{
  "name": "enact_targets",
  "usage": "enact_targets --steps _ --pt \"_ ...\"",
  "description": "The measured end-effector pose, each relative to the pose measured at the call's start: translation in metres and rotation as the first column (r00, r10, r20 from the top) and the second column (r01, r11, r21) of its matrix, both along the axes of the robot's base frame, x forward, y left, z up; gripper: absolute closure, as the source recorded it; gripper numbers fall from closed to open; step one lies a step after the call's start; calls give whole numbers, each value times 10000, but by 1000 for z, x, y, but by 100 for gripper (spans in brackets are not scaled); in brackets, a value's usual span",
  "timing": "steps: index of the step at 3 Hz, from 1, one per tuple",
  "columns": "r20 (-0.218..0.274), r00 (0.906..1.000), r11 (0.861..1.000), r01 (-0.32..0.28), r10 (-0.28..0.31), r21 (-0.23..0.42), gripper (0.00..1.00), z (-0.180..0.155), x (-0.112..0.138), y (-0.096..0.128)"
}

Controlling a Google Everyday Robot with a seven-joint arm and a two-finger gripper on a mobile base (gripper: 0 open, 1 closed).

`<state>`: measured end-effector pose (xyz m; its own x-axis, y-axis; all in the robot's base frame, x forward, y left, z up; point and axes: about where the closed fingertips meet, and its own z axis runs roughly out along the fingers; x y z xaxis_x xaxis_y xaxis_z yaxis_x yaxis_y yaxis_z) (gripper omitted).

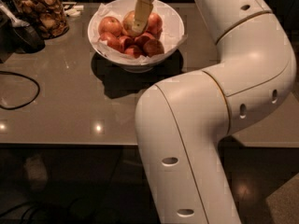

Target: Pick apple from white bowl

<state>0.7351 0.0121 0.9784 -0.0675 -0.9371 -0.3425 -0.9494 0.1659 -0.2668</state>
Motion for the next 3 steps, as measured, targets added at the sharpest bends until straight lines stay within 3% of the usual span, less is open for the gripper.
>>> enact_targets --steps 3 --pt "497 9987 9996 102 -115 270 100 33 -11 -7"
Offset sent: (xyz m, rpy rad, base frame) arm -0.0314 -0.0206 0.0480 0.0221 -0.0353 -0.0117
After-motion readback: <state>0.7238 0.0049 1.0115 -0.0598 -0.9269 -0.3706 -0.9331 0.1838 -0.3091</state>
